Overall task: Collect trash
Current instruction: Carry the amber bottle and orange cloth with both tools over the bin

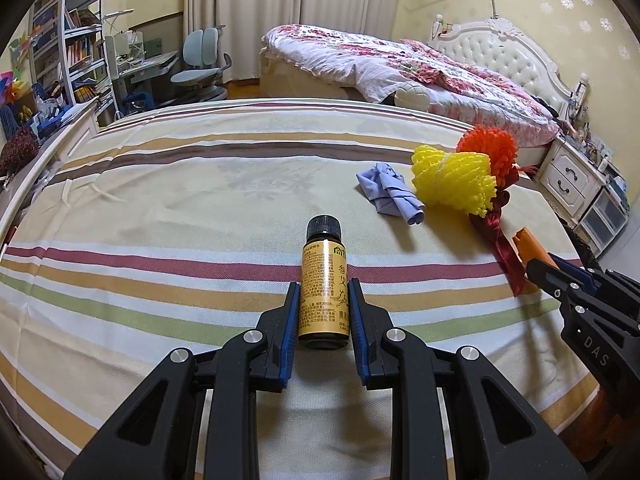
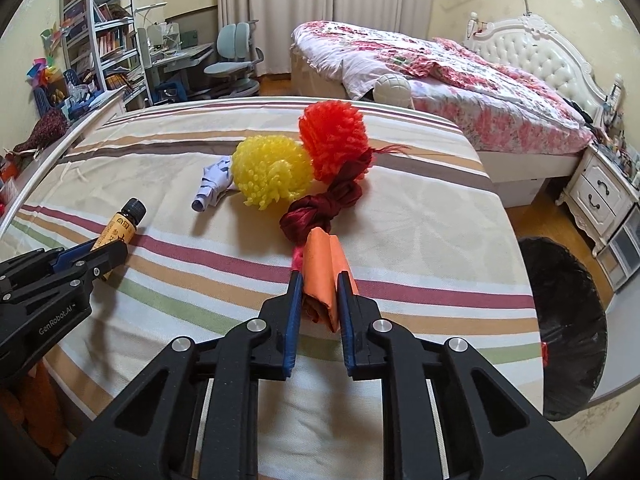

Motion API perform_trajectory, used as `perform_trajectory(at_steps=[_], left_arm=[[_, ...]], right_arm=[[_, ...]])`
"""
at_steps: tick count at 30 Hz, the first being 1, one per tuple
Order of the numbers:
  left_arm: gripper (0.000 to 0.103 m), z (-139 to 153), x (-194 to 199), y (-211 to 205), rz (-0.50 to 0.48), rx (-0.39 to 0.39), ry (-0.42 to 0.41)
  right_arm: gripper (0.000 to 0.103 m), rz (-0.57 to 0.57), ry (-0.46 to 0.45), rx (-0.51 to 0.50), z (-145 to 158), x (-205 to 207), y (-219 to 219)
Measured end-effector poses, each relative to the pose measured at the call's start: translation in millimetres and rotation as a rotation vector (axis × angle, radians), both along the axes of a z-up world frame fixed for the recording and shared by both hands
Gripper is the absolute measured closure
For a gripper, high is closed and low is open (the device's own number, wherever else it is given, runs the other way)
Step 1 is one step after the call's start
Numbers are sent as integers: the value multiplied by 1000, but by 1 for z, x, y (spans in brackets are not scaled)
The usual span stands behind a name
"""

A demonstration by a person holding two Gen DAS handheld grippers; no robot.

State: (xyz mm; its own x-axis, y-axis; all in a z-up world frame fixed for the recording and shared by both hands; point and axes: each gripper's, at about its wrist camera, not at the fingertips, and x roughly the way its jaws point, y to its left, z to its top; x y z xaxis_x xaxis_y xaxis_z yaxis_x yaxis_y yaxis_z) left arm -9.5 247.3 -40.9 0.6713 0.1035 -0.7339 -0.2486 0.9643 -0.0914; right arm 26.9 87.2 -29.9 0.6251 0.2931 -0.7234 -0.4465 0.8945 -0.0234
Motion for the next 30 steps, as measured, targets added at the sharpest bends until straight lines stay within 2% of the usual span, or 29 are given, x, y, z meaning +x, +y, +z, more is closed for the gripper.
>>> perform_trajectory(at_steps=[14,30], left_arm=[[78,14,5,-38,-96,-13,-38],[78,31,36,-133,-296,-1,-90]], right_arm=[[86,-119,-13,31,9,10,-54],[86,-332,-44,58,12,24,-148]])
